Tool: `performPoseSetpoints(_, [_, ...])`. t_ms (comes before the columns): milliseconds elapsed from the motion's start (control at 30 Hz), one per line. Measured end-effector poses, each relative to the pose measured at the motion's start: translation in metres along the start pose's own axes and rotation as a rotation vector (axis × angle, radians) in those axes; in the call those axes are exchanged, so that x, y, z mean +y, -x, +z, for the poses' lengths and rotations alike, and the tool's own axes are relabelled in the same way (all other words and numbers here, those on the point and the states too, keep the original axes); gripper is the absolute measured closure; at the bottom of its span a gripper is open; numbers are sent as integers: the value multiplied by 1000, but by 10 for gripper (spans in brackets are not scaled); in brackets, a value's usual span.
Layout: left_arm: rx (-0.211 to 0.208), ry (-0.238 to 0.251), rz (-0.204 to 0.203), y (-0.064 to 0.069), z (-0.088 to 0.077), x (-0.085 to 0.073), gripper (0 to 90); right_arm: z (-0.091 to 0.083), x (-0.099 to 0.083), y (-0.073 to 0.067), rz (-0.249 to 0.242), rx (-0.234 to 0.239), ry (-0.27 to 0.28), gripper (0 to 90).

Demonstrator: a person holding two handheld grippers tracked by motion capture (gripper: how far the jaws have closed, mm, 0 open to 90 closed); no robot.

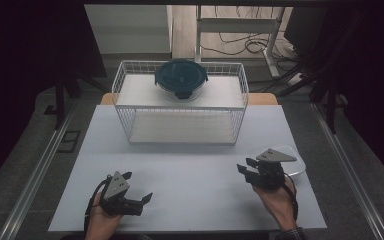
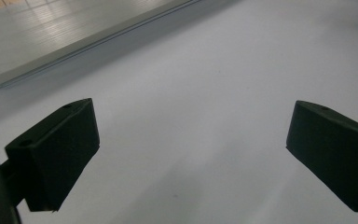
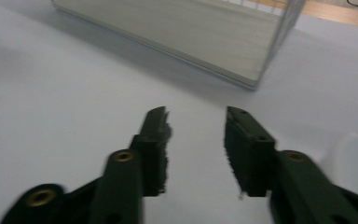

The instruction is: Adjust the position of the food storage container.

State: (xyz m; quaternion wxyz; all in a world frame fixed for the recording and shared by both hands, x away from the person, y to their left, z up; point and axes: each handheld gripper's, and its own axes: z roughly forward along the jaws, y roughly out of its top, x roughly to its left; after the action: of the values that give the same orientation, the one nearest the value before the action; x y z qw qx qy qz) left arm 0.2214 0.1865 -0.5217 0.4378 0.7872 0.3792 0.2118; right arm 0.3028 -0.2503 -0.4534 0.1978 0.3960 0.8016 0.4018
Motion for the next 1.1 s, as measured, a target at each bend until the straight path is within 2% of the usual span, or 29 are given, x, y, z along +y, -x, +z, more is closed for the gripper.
performPoseSetpoints(167, [1, 1, -1, 0, 0, 0, 22, -8, 0, 26, 18, -49, -15, 860])
performPoseSetpoints(233, [1, 0, -4, -1, 0, 0, 23, -12, 0, 38, 39, -73, -16, 891])
performPoseSetpoints(467, [-4, 1, -15, -2, 0, 0, 26, -23, -8, 79, 142, -154, -15, 893])
performPoseSetpoints(833, [-13, 8, -20, -2, 0, 0, 29, -39, -25, 124, 183, -320, -37, 894])
performPoseSetpoints(1100, [-12, 9, -29, -3, 0, 0, 30, -38, -34, 151, 208, -392, -57, 894])
